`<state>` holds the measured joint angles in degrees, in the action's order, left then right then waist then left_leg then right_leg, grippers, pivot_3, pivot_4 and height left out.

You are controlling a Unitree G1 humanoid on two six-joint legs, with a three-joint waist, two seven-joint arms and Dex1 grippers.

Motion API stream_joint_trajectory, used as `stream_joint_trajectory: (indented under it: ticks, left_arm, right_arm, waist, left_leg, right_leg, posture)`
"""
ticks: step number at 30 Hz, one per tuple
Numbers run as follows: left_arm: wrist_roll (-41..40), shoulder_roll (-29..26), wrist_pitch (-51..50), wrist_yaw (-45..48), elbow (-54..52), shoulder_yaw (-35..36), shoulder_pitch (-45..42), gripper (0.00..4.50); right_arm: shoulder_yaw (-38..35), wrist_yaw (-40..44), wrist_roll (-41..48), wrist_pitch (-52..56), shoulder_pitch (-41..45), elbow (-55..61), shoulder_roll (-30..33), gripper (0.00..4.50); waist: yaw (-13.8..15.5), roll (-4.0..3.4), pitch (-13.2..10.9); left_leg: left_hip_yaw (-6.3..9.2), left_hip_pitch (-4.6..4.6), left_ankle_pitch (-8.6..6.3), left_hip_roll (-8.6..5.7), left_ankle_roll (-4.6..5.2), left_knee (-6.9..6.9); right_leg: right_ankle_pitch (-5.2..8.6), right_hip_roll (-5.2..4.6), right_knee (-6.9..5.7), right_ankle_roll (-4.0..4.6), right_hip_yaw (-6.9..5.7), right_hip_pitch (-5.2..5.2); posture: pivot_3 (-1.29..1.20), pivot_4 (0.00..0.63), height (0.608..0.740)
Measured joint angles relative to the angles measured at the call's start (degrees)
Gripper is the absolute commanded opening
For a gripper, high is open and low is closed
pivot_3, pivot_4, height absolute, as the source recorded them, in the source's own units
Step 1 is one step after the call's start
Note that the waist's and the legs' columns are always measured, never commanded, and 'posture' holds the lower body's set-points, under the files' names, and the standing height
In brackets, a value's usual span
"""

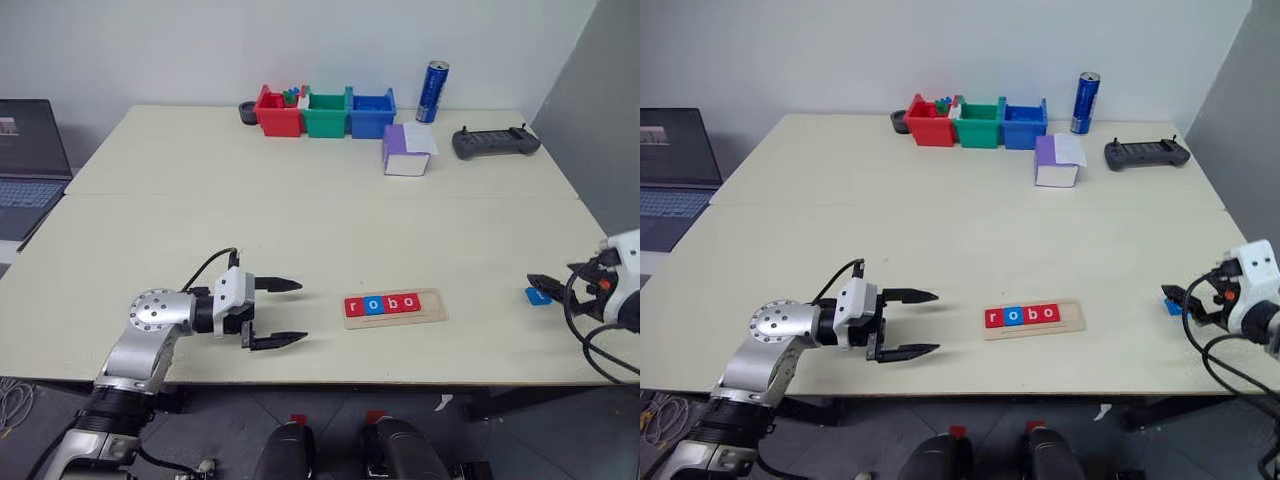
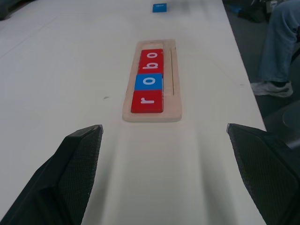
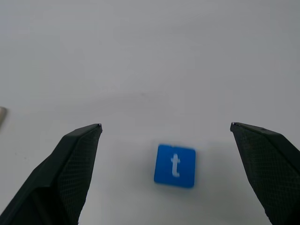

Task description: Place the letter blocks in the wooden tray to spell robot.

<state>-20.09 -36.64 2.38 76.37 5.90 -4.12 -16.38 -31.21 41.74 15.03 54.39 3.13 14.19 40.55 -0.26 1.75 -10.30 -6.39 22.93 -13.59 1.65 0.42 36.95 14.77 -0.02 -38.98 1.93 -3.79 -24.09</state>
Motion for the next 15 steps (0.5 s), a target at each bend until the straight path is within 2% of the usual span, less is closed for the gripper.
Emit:
stream_joint_trajectory:
  ticks: [6,15]
  left_arm:
    - [0.22,0.83,1.49,1.87,3.82,-0.71,-2.26,4.50]
    - [1.02,2.22,2.89,3.06,5.95,-1.80,-4.31,4.50]
  right_arm:
    - [-1.57,-9.32,-0.14,3.82,-0.71,3.81,-4.77,4.48]
    - [-1.08,-12.58,2.03,3.75,-1.19,3.34,-7.36,4.48]
  waist:
    - [-0.01,-0.01,0.01]
    - [0.06,0.00,0.01]
  left_leg:
    - [0.01,0.02,0.00,0.00,0.00,0.00]
    - [0.01,0.05,-0.01,-0.03,0.01,-0.01]
  right_leg:
    - [0.00,0.03,0.02,-0.01,0.01,-0.01]
    - [0.00,0.04,0.05,-0.01,0.02,-0.01]
  posture:
    - [0.00,0.150,0.740]
    - [0.00,0.150,0.740]
